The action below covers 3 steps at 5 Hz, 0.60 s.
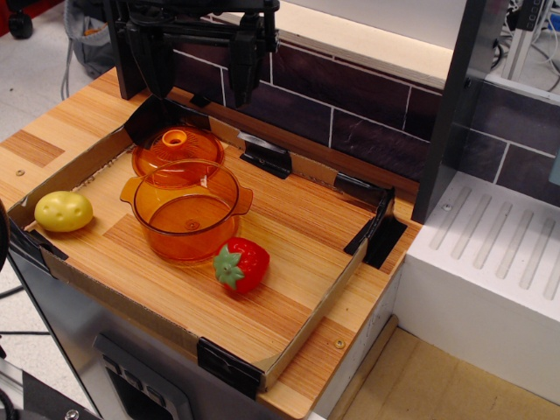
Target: Put potato in pot
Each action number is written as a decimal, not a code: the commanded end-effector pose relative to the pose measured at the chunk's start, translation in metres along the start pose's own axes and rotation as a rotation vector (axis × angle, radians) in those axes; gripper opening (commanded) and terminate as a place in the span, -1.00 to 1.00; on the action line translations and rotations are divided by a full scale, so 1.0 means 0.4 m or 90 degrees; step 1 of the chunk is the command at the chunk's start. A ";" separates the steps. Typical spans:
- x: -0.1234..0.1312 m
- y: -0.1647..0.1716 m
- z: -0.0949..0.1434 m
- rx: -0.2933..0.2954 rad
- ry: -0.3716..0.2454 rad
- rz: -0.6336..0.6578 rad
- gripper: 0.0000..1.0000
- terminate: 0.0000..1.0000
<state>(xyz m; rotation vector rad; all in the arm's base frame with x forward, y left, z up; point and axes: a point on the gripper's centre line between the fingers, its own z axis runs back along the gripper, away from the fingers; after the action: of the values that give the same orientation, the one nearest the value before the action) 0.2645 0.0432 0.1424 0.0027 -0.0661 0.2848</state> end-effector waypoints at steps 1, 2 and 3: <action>0.000 0.000 0.000 0.000 0.000 0.000 1.00 -1.00; 0.028 0.034 -0.054 -0.010 0.000 -0.155 1.00 -1.00; 0.041 0.075 -0.076 -0.028 0.047 -0.313 1.00 -1.00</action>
<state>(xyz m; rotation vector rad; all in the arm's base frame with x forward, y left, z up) 0.2671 0.0762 0.1017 -0.0556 0.0476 -0.2315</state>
